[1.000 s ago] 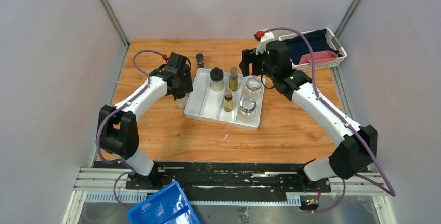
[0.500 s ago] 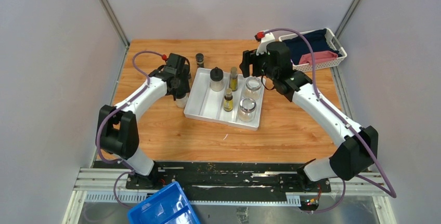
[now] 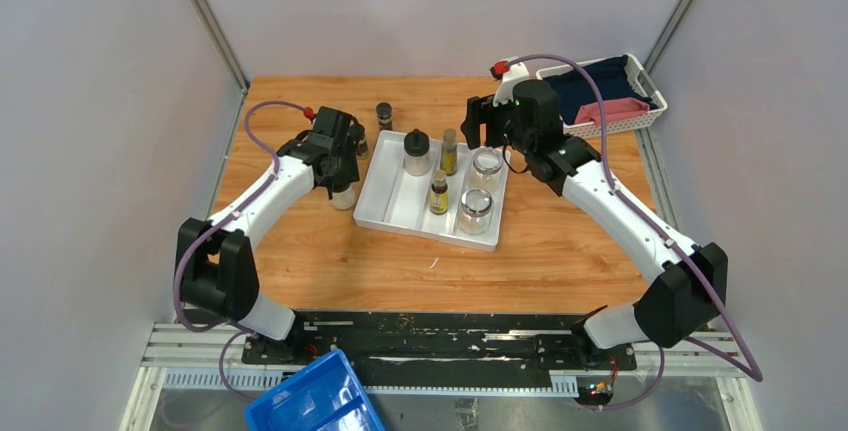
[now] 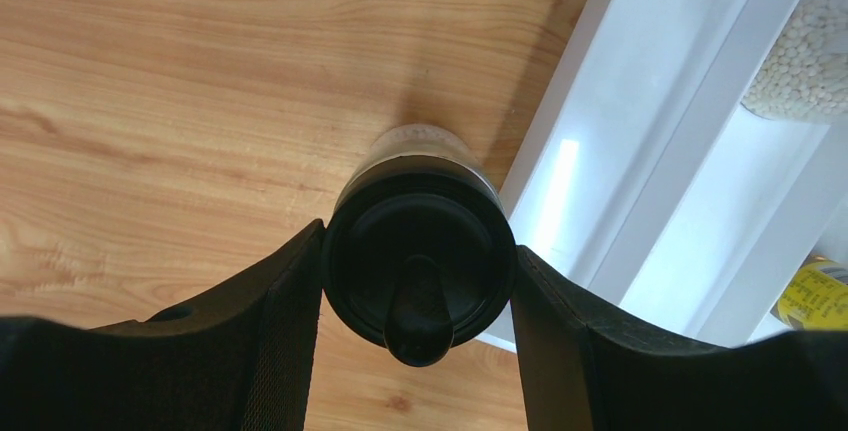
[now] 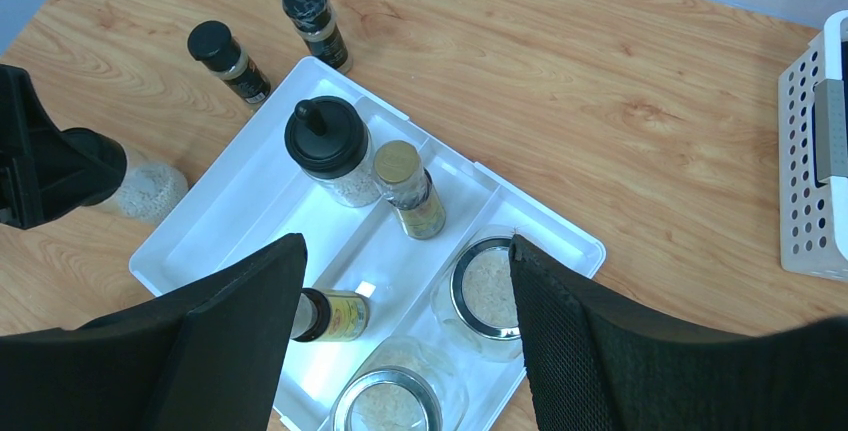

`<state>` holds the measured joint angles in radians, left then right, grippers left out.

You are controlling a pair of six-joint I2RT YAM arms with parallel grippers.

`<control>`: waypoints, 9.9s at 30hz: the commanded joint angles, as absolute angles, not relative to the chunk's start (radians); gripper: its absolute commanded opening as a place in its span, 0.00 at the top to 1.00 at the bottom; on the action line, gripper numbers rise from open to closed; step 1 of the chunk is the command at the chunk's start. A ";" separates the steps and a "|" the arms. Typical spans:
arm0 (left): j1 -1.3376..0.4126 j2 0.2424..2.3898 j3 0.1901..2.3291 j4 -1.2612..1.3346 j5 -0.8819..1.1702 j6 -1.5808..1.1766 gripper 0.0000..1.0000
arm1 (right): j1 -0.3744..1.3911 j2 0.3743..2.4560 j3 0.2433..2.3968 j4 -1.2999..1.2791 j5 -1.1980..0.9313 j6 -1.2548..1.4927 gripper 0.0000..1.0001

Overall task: Organize the condiment bottles
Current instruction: Pick up the bottle from the center of the board, then place the bottle in the storage box, then pick up the bottle from the center of the board.

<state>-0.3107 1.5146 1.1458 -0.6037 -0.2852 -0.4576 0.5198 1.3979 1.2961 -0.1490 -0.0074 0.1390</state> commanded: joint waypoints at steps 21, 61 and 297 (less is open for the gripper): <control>-0.307 1.264 1.175 -0.641 -0.307 -0.380 1.00 | 0.512 1.370 1.283 -0.171 0.063 0.170 0.23; -0.755 1.497 1.278 -0.595 -0.375 -0.521 1.00 | 0.477 1.306 1.207 -0.172 0.112 0.163 0.23; -0.389 1.828 1.591 -0.202 -0.322 -0.331 1.00 | 0.416 1.683 1.567 -0.222 -0.088 0.110 0.24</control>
<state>-0.3748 1.8870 1.6279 -0.1585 -0.3054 -0.3031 0.4133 1.7569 1.6005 -0.2031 -0.0971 0.0902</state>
